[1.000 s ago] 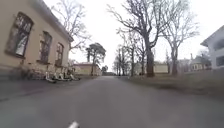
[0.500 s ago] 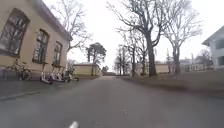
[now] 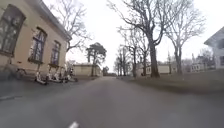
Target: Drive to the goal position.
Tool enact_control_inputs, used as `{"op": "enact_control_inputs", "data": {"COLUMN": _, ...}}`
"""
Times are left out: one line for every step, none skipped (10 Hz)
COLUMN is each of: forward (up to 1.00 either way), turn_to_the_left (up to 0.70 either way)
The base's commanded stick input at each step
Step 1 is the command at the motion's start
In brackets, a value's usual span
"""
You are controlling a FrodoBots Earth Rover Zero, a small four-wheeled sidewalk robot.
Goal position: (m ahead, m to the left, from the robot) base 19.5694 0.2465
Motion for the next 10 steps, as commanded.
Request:
{"op": "enact_control_inputs", "data": {"forward": 1.00, "turn_to_the_left": 0.00}}
{"op": "enact_control_inputs", "data": {"forward": 1.00, "turn_to_the_left": 0.00}}
{"op": "enact_control_inputs", "data": {"forward": 1.00, "turn_to_the_left": 0.00}}
{"op": "enact_control_inputs", "data": {"forward": 1.00, "turn_to_the_left": 0.00}}
{"op": "enact_control_inputs", "data": {"forward": 1.00, "turn_to_the_left": 0.00}}
{"op": "enact_control_inputs", "data": {"forward": 1.00, "turn_to_the_left": 0.00}}
{"op": "enact_control_inputs", "data": {"forward": 1.00, "turn_to_the_left": 0.00}}
{"op": "enact_control_inputs", "data": {"forward": 1.00, "turn_to_the_left": 0.00}}
{"op": "enact_control_inputs", "data": {"forward": 1.00, "turn_to_the_left": 0.00}}
{"op": "enact_control_inputs", "data": {"forward": 1.00, "turn_to_the_left": 0.00}}
